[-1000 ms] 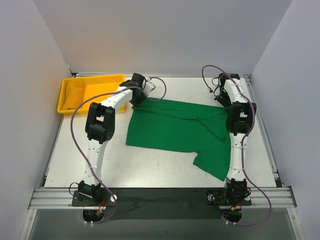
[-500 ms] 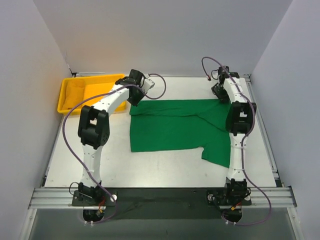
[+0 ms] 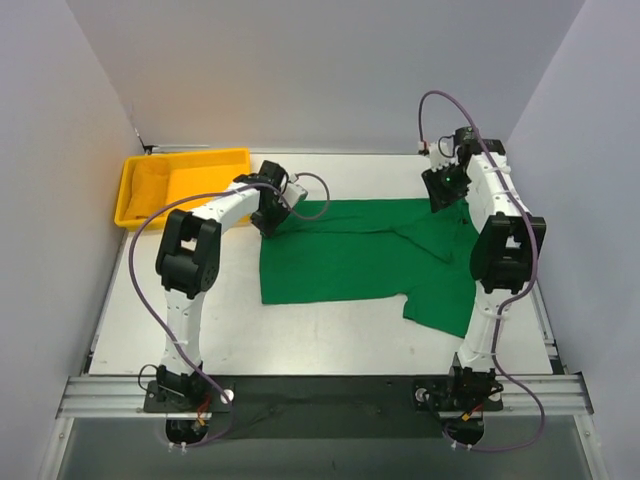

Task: Roll the t-shirts
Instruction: Fold the T-shirt at the center of the board.

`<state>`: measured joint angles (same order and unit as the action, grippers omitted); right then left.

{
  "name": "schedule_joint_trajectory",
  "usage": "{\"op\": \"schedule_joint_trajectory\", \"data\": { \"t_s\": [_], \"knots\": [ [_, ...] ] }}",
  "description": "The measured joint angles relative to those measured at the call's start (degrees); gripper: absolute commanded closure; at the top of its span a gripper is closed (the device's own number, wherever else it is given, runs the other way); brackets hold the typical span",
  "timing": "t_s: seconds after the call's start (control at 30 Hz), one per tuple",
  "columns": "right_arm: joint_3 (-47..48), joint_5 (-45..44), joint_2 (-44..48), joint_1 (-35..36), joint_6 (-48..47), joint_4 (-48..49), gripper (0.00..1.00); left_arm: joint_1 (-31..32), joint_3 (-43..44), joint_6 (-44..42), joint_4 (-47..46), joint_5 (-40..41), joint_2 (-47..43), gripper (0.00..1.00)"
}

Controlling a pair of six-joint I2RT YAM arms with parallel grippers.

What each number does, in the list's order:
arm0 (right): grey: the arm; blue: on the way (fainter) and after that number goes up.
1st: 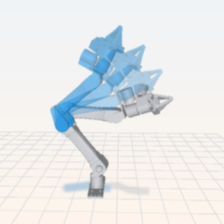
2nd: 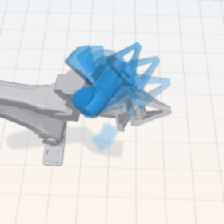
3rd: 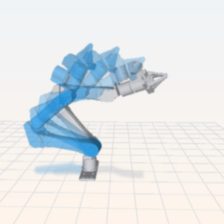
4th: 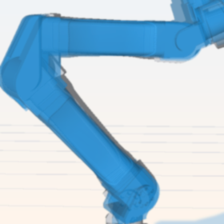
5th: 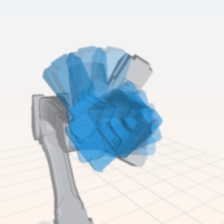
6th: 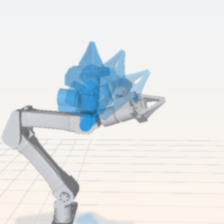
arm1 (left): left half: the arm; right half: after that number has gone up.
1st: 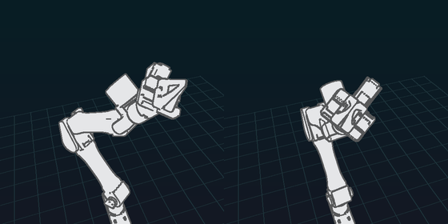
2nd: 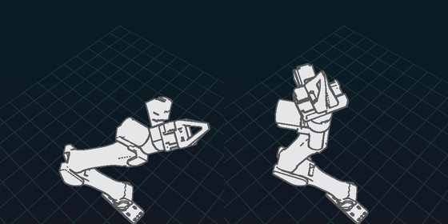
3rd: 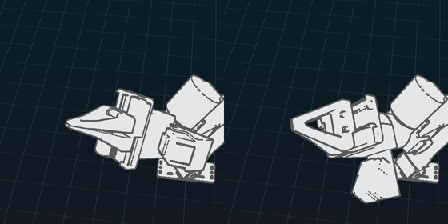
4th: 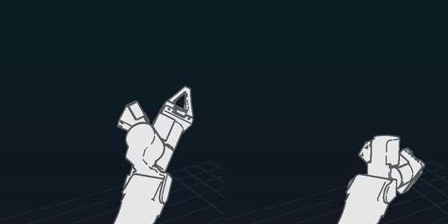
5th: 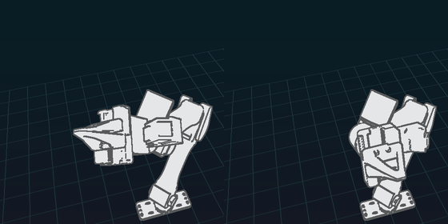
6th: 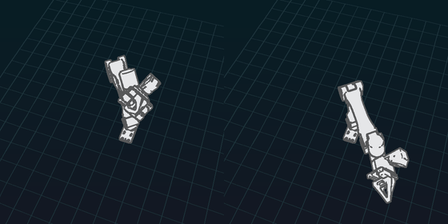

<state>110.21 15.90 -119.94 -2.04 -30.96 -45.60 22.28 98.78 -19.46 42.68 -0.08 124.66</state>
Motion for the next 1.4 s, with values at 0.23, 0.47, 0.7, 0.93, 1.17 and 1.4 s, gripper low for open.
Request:
{"op": "schedule_joint_trajectory", "data": {
  "t_s": [0.23,0.47,0.7,0.93,1.17,1.4],
  "knots": [
    [0.1,5.1,-7.5,1.6,2.1,-3.4,0.54,0.0,-3.2,0.2,-0.4,-2.3,-1.1,1.00],
    [2.9,6.6,-12.0,3.3,2.5,-4.4,0.54,0.0,-3.2,-1.0,2.3,-6.6,-3.6,1.00],
    [5.0,6.4,-13.7,3.7,2.7,-4.6,0.55,-0.3,0.2,-2.9,4.2,-7.9,-6.3,1.00],
    [5.5,6.4,-16.2,3.7,3.0,-4.5,0.57,-1.4,1.6,-3.7,4.6,-7.8,-6.9,1.00],
    [6.4,5.9,-16.3,3.7,3.3,-4.4,0.71,-1.4,1.7,-3.9,5.1,-7.7,-6.9,1.00],
    [6.3,4.8,-16.3,3.9,3.8,-4.3,0.92,-1.5,1.7,-4.2,5.1,-7.5,-6.9,1.00]
  ]
}}
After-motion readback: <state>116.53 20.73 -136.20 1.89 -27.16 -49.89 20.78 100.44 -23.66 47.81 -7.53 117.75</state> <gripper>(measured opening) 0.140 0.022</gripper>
